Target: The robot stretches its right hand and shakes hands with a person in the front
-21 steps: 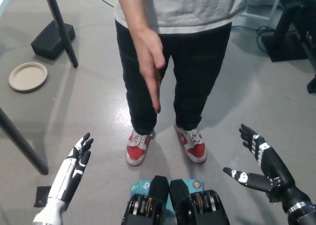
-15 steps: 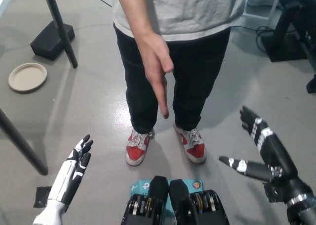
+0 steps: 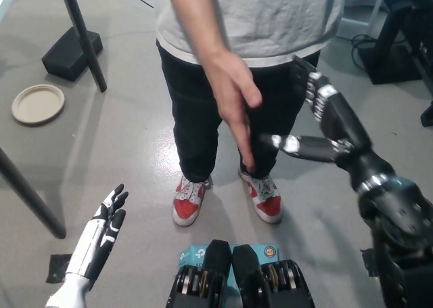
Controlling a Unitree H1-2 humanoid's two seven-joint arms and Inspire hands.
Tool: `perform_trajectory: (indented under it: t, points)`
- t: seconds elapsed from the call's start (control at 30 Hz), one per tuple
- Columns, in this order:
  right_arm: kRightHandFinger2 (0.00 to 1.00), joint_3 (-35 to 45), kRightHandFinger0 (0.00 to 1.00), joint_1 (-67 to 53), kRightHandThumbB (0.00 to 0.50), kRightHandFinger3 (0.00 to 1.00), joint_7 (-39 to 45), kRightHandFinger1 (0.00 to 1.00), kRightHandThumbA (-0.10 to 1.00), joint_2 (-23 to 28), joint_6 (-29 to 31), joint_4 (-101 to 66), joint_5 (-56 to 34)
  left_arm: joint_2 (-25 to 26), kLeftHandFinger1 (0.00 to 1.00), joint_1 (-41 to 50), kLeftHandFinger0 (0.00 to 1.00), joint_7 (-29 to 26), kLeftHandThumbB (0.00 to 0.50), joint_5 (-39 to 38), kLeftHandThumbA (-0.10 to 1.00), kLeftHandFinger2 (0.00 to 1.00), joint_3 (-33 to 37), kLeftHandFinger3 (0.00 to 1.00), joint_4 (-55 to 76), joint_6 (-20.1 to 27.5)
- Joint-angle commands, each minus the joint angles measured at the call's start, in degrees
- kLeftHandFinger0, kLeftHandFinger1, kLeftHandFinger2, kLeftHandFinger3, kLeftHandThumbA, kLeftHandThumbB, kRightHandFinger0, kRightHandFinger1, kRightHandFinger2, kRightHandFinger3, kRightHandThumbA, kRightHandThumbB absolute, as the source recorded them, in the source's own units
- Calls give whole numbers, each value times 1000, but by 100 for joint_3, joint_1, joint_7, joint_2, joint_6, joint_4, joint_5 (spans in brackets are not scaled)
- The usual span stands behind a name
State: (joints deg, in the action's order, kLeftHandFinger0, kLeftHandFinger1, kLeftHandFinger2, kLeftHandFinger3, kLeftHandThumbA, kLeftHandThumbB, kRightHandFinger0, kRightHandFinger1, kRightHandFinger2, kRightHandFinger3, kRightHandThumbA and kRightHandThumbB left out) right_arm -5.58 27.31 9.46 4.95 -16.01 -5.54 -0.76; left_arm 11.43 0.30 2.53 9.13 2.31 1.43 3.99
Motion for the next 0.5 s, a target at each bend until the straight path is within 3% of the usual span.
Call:
perform_trajectory:
  t: [0.0,0.1,0.47]
  points:
    - [1000,-146,1000,506,428,1000,-98,1000,1000,-94,-119,349,278,10,1000,-31,1000,-17,68,22,1000,1000,-24,1000,177,136]
    - [1000,-260,1000,762,454,1000,-104,1000,1000,-159,-266,633,391,7,1000,-28,1000,-50,73,91,1000,1000,-23,1000,181,132]
    - [1000,-463,1000,1182,431,1000,-10,1000,1000,-367,-235,1362,429,3,1000,-48,1000,-9,67,35,1000,1000,-33,1000,190,109]
